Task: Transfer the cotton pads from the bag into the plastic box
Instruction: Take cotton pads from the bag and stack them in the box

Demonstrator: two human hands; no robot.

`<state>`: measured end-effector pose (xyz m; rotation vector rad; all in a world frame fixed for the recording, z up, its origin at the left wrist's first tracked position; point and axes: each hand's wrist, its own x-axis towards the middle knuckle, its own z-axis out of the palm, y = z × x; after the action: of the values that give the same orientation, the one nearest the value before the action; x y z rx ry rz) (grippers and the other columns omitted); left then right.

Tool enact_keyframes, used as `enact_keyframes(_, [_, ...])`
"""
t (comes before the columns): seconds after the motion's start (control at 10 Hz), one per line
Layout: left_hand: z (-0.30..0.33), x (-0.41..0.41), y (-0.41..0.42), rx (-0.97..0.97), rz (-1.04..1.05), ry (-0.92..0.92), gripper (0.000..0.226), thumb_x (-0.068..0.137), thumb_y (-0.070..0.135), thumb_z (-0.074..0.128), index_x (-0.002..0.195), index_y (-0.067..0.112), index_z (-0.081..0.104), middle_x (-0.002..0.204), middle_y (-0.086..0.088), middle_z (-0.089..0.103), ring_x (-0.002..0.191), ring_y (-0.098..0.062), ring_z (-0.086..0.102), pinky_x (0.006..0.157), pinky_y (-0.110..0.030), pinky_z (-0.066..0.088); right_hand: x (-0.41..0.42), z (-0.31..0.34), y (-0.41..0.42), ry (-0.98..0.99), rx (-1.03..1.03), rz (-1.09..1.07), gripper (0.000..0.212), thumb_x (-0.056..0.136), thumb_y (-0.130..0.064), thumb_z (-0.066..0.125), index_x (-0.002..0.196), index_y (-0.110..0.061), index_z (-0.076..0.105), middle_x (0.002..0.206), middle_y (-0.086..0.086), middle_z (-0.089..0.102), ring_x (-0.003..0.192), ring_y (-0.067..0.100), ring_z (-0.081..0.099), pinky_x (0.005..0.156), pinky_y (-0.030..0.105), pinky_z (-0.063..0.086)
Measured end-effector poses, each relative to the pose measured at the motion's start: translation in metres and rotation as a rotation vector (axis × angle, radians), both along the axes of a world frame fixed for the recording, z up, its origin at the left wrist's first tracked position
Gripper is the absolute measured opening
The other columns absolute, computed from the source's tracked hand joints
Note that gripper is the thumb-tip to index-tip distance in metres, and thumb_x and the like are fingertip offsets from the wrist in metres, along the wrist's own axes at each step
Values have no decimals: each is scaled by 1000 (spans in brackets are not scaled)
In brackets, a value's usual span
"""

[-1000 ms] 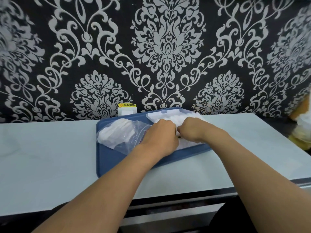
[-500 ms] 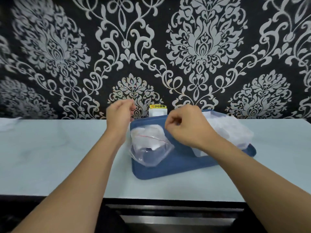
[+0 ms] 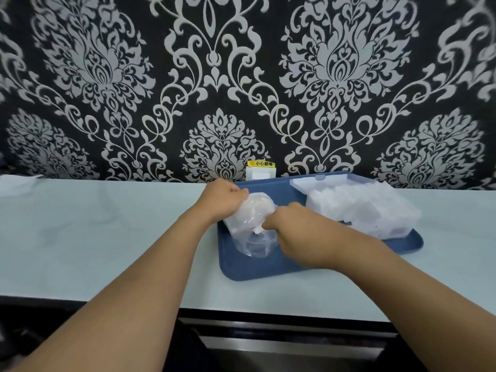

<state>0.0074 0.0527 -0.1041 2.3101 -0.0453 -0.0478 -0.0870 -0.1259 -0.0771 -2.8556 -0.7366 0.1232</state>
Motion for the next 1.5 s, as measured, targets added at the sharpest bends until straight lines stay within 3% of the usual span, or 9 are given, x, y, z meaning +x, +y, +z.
enact_keyframes(0.1, [2,1,-1,27,50,9,28,88,35,65,69,15,60,72,-6,54,70,-19,51,69,-31,42,14,-7,-10,18,40,-35,20,94,-11,52,83,-27,49,82,0,48,77,24,49,57,25,30])
enact_keyframes(0.3, [2,-4,6,-2,101,55,36,82,40,76,66,11,61,66,-6,52,64,-20,49,66,-31,44,18,1,-10,42,310,37,40,96,-19,61,57,-26,54,58,-8,47,59,9,41,61,27,34])
enact_keyframes(0.4, [-2,-4,9,-30,103,16,42,85,37,76,69,0,71,67,-8,62,68,-22,57,75,-35,55,14,-14,-2,90,311,79,20,99,-8,52,99,-18,68,82,-15,56,80,14,53,73,22,44])
enact_keyframes(0.5, [-8,-1,13,-108,185,-12,39,89,30,74,78,-7,73,66,-9,63,66,-24,58,83,-46,61,15,-15,-2,110,451,-5,40,96,1,44,123,-25,59,100,5,64,71,12,53,66,22,49])
enact_keyframes(0.6, [-9,-1,12,-173,224,-25,38,89,31,74,76,-5,73,68,-11,66,65,-25,60,79,-48,62,18,-16,-4,122,637,-68,38,98,5,42,113,-23,62,119,12,63,67,17,61,66,27,60])
enact_keyframes(0.7, [-7,-1,9,-127,209,-63,40,93,29,69,71,-4,69,66,-9,62,66,-25,56,72,-40,57,24,-25,-3,105,613,-109,50,95,8,43,132,-19,64,107,4,69,61,25,69,56,37,61])
enact_keyframes(0.8, [-4,-2,6,-14,164,-81,40,95,27,65,65,1,64,64,-6,58,67,-26,54,69,-35,53,30,-28,-1,100,613,-110,51,91,11,49,126,-22,67,63,-13,70,56,19,68,51,28,55])
enact_keyframes(1.1, [-1,3,-1,138,105,-130,39,96,27,64,66,3,62,72,-8,63,71,-28,59,72,-37,54,41,-35,1,25,391,-131,24,94,-8,61,117,-6,67,90,10,74,73,21,72,68,35,61])
enact_keyframes(1.5, [-4,5,2,179,176,-131,34,100,31,57,84,5,71,92,-10,72,88,-31,67,84,-44,57,39,-32,1,-243,248,-148,29,80,-42,71,109,-38,72,97,-3,69,91,25,65,81,28,51])
